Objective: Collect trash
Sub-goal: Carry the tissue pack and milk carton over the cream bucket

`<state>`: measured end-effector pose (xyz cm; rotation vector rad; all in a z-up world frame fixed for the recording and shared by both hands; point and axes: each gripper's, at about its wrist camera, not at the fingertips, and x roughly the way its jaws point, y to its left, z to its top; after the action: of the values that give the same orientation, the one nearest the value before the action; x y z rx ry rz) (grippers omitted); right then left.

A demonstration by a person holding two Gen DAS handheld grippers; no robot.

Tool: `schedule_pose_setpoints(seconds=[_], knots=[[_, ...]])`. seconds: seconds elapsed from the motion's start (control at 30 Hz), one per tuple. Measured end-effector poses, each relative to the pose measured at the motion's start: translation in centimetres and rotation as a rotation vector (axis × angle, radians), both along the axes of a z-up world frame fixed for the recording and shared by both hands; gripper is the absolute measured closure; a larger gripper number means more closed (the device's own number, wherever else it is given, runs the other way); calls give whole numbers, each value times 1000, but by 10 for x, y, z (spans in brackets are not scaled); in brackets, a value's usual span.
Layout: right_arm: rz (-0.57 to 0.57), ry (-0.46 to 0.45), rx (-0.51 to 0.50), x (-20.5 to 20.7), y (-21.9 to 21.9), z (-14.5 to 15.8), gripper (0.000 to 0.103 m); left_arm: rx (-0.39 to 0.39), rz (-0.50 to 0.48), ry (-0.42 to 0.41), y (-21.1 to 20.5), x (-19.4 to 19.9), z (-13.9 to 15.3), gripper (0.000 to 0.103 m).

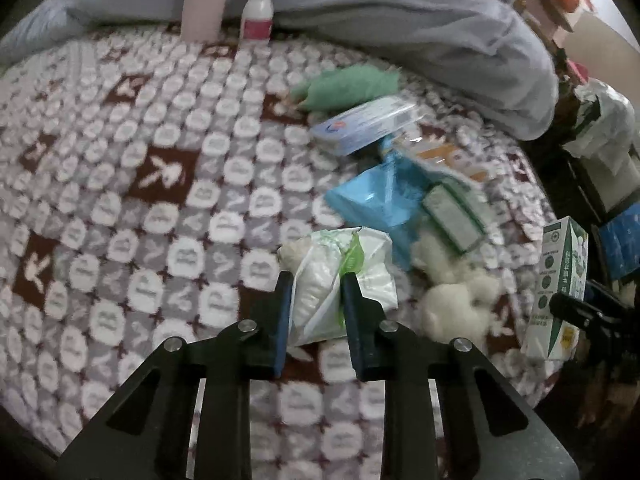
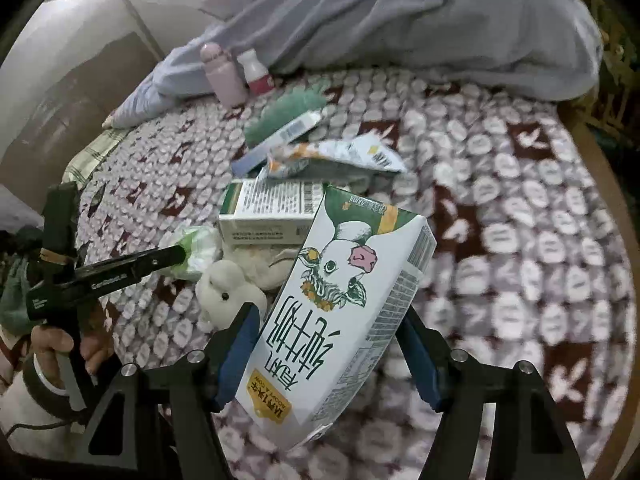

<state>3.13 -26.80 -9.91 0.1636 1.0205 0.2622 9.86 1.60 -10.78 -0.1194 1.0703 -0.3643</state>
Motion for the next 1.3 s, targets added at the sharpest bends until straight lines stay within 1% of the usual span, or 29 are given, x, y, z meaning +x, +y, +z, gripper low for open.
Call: schedule_pose_setpoints(seconds=[0.1, 0.23, 0.3, 0.4, 0.53, 0.73, 0.93, 1.17, 1.3], knots=[[-13, -33, 0, -11, -12, 12, 36, -9, 2, -42, -5, -8, 24, 82], [-48, -61, -1, -26, -36, 24, 36, -26, -26, -92, -21, -17, 55, 82], [-71, -66, 0, -31, -49, 27, 36, -24, -58, -118, -37, -23, 68, 82], [-110, -67, -1, -40, -70, 27, 36, -17, -107, -138, -65, -33, 78, 82], [-154, -66, -20, -55, -95, 27, 36, -6, -177, -153, -111, -45, 81, 81], [-204, -72, -38, -72, -125, 29, 36, -10, -261, -141, -173, -55, 77, 82], [-279, -71, -53, -91, -165, 29, 36, -23, -334, -126, -225, -65, 73, 82], [-369, -64, -72, -116, -213, 28, 36, -17, -417, -126, -288, -78, 70, 82], [-418, -58, -86, -129, -236, 27, 36, -15, -450, -125, -316, -86, 69, 81]])
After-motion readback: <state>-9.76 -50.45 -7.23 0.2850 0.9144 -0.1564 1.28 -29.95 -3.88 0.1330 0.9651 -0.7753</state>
